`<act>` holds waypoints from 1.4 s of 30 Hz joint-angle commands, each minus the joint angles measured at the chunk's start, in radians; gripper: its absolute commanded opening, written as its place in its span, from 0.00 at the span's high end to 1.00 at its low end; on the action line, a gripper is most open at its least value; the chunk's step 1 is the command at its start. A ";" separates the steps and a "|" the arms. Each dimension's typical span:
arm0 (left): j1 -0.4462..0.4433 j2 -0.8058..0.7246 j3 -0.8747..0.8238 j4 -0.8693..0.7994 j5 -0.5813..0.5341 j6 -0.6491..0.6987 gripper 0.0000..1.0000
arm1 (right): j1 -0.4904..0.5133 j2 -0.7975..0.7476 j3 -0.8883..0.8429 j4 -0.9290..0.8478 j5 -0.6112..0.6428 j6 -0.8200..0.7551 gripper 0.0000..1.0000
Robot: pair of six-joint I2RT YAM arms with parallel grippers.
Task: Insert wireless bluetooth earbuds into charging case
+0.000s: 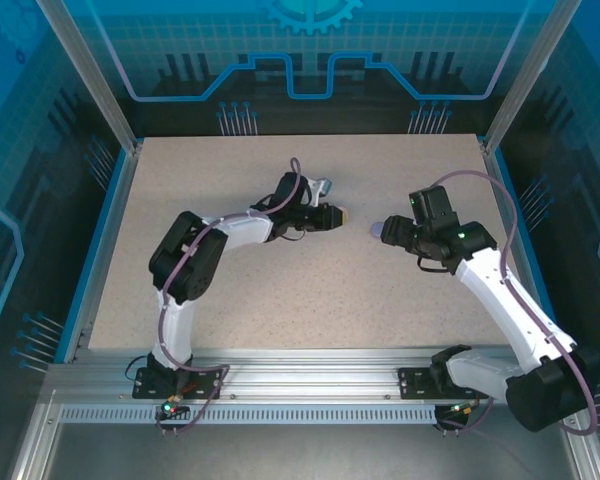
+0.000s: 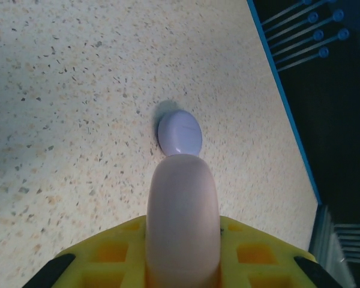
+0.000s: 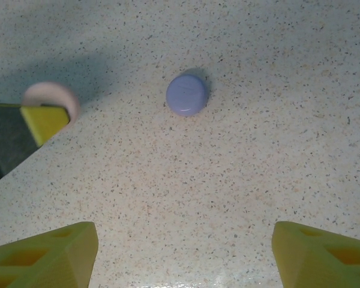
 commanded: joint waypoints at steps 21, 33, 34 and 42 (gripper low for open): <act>-0.021 0.246 0.350 -0.482 -0.035 -0.179 0.67 | -0.027 -0.115 -0.009 0.026 -0.024 0.006 0.22; 0.027 0.077 0.338 -0.682 -0.146 -0.034 0.01 | -0.056 -0.136 0.064 -0.013 -0.046 -0.026 0.13; 0.036 0.047 0.326 -0.695 -0.159 -0.020 0.01 | -0.061 -0.136 0.069 -0.015 -0.044 -0.031 0.10; 0.071 -0.368 0.139 -0.730 -0.472 0.203 0.01 | -0.084 -0.111 0.075 0.085 0.058 -0.144 0.00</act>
